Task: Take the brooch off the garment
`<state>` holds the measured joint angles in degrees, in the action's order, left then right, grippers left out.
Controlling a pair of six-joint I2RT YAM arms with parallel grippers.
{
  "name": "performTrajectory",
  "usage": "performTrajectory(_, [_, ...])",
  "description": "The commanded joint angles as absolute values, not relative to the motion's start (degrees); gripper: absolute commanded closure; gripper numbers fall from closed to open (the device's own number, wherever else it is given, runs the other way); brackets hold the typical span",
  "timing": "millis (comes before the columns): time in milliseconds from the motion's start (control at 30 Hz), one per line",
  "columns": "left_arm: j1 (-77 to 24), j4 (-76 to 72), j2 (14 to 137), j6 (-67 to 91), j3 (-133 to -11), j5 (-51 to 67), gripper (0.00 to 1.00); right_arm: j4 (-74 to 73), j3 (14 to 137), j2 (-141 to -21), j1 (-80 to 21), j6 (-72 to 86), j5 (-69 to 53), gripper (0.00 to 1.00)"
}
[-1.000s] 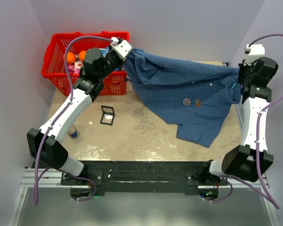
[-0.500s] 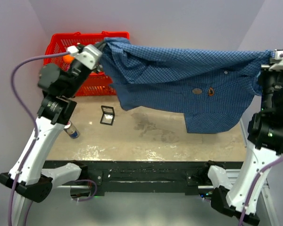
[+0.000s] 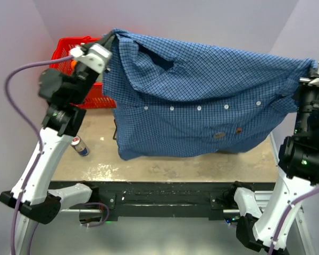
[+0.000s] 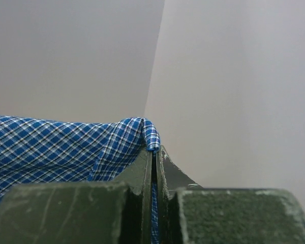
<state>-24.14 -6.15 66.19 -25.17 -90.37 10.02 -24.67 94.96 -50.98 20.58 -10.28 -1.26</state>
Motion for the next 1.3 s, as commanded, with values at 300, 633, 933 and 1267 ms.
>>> performTrajectory(300, [-25.5, -16.4, 94.0, -27.4, -78.9, 11.1, 1.00, -19.3, 62.7, -58.4, 20.7, -18.7, -4.3, 1.00])
performTrajectory(633, [-26.4, -11.4, 125.2, -30.4, -108.0, 4.6, 1.00, -9.2, 63.6, -82.9, 20.7, -14.7, 1.5, 1.00])
performTrajectory(933, [-29.2, -17.6, 132.8, -34.5, -113.2, 3.1, 0.68, -7.7, 79.0, -99.9, 20.7, -10.5, 4.8, 1.00])
performTrajectory(1267, [-32.3, -19.3, 121.8, -28.1, -108.6, -0.3, 0.25, -13.4, 76.7, -95.8, 20.8, -11.5, -3.2, 0.49])
